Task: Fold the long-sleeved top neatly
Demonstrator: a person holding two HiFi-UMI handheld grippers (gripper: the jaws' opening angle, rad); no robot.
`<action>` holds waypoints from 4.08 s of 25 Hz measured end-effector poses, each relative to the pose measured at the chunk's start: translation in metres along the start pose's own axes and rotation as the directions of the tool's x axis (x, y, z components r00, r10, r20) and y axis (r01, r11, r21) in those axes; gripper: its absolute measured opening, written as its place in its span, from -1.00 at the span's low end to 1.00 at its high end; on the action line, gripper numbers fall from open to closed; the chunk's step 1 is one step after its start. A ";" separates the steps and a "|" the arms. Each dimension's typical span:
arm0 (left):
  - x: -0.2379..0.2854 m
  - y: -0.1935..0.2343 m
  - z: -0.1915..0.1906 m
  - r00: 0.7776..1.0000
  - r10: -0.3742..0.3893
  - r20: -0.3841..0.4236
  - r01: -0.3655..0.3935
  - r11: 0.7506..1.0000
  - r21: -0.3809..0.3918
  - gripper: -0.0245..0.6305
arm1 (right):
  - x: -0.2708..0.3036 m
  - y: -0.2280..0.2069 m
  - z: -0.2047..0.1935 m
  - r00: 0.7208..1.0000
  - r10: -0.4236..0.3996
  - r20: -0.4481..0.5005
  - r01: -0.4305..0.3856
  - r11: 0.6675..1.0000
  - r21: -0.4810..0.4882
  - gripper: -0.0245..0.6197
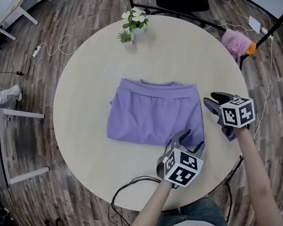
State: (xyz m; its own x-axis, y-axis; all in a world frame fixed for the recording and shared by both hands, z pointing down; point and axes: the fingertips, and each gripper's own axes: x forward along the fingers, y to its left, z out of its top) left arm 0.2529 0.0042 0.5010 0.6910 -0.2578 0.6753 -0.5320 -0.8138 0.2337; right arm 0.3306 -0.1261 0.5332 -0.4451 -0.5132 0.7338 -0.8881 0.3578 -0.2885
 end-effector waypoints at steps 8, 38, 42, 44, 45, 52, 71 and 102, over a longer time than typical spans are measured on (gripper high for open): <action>0.053 -0.030 -0.036 0.985 0.061 -0.164 -0.050 0.996 0.073 0.08 | 0.010 -0.004 0.003 1.000 0.031 0.006 -0.031 1.000 0.002 -0.31; 0.024 0.018 -0.014 0.982 0.186 0.036 -0.171 0.953 -0.250 -0.74 | 0.031 0.008 0.002 0.996 0.084 -0.034 -0.080 0.990 0.113 0.21; 0.004 0.025 -0.006 0.963 0.250 0.100 -0.211 0.932 -0.295 -0.74 | 0.041 0.025 -0.004 0.987 0.143 -0.079 -0.126 0.974 0.186 0.30; -0.005 0.029 -0.003 0.954 0.268 0.137 -0.208 0.916 -0.344 -0.74 | 0.045 0.030 -0.009 0.983 0.156 -0.095 -0.131 0.964 0.232 0.30; -0.009 0.030 -0.003 0.950 0.272 0.152 -0.202 0.908 -0.366 -0.74 | 0.047 0.031 -0.011 0.980 0.168 -0.103 -0.137 0.957 0.255 0.30; -0.019 0.034 -0.001 0.946 0.263 0.191 -0.169 0.900 -0.401 -0.74 | 0.058 0.040 -0.010 0.961 0.256 -0.107 -0.193 0.896 0.400 0.06; -0.082 0.049 0.016 0.934 0.244 0.260 -0.149 0.929 -0.338 -0.73 | 0.030 0.091 0.050 0.990 0.139 -0.006 -0.131 0.949 0.288 -0.57; -0.196 0.222 -0.075 0.918 0.218 0.331 0.046 0.771 -0.635 -0.63 | 0.168 0.225 0.103 0.996 -0.001 -0.095 0.028 0.958 0.286 -0.47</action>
State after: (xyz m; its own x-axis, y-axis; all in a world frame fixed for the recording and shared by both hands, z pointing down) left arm -0.0374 -0.0871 0.4731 0.6804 -0.5868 0.4391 -0.6891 -0.3083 0.6559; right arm 0.0444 -0.2122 0.5279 -0.4315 -0.4375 0.7889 -0.8959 0.1051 -0.4317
